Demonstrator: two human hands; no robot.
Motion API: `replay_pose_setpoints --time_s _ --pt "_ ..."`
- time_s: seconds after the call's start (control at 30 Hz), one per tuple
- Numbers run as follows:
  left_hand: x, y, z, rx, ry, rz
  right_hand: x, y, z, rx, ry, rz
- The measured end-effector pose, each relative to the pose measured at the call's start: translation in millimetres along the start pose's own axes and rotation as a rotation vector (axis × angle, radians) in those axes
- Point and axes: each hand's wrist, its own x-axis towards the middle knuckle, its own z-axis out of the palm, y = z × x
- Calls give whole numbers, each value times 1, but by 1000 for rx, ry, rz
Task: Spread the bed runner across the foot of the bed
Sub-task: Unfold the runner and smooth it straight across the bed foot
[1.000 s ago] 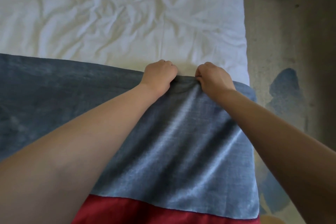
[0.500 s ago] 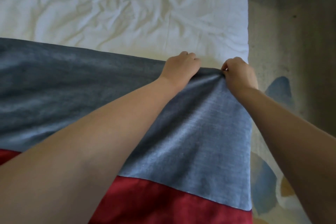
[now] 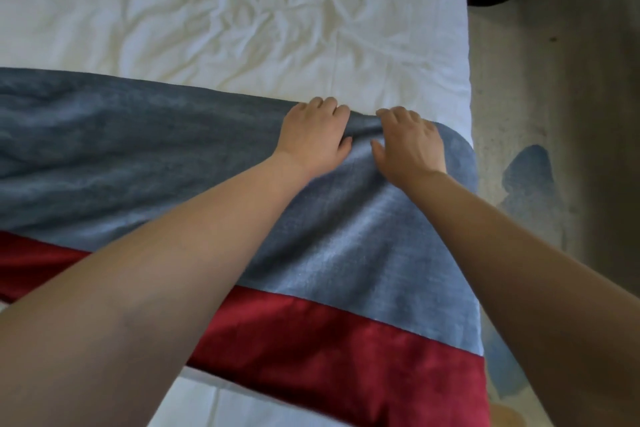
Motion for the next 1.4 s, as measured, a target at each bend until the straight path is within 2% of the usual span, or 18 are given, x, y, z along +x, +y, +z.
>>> replay_pose_setpoints --time_s 0.2,0.57,0.73,0.87,1.13,1.4 --pt "-55 4 -8 -25 -16 27 -50 -38 -10 30 -37 59" --pt "-235 8 -14 -48 -114 115 -233 -118 2 -32 -185 205" --pt "-309 4 -7 -33 -221 181 -297 -148 13 -43 -262 163" --pt "-346 -3 -5 -46 -239 261 -327 -169 15 59 -186 107" --pt "-366 25 -9 22 -227 277 -345 -151 19 31 -237 -13" --pt "-382 86 -9 16 -246 330 -390 -110 7 57 -211 -24"
